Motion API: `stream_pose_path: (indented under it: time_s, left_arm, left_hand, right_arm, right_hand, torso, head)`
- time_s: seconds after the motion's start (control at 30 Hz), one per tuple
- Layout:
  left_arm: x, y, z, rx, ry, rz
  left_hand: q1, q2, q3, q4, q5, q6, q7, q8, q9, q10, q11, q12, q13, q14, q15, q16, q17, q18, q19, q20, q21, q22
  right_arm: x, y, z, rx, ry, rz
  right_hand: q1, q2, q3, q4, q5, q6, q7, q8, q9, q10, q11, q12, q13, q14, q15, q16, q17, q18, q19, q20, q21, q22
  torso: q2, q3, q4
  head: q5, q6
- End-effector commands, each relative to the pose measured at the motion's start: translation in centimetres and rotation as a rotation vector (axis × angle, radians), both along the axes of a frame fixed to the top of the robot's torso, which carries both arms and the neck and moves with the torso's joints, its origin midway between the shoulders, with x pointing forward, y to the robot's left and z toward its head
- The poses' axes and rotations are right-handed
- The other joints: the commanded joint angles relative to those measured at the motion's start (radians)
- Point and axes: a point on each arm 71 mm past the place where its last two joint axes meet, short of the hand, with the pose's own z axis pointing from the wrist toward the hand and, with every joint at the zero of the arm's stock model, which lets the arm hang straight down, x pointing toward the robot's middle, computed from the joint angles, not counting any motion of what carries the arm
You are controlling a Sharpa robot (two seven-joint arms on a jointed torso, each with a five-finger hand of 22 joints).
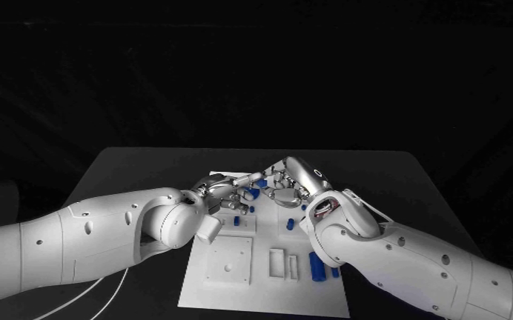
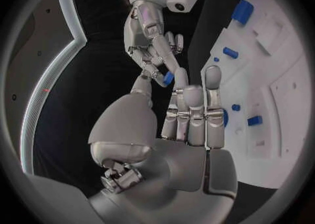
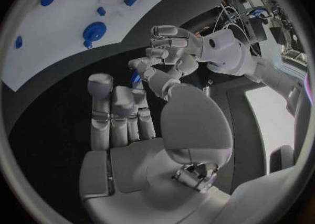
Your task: Assemble the parts on the task board
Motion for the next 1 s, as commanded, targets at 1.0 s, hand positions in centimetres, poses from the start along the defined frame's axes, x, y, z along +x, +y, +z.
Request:
stream_pose_path:
  time_s: [1.0]
  left_arm:
    - [0.8, 1.9, -0.5, 0.165, -0.064, -0.218]
  left_hand:
    - [-0.117, 0.091, -0.065, 0.041, 0.201, -0.288, -0.076, 0.746, 0.649, -0.106, -0.032, 0.182, 0.096, -0.029, -0.016, 0.014, -0.009, -0.022, -0.012, -0.014, -0.019, 0.017]
  right_arm:
    - [-0.6, -0.9, -0.9, 0.031, 0.121, 0.096]
  right_hand:
    - [-0.005, 0.035, -0.024, -0.021, 0.007, 0.022, -0.007, 0.008, 0.007, -0.004, -0.003, 0.003, 0.007, -0.004, -0.005, -0.001, 0.000, 0.013, -0.010, 0.005, 0.001, 0.070]
  torso:
    - [0.000, -0.0007, -0.0012]
  head:
    - [0.004, -0.015]
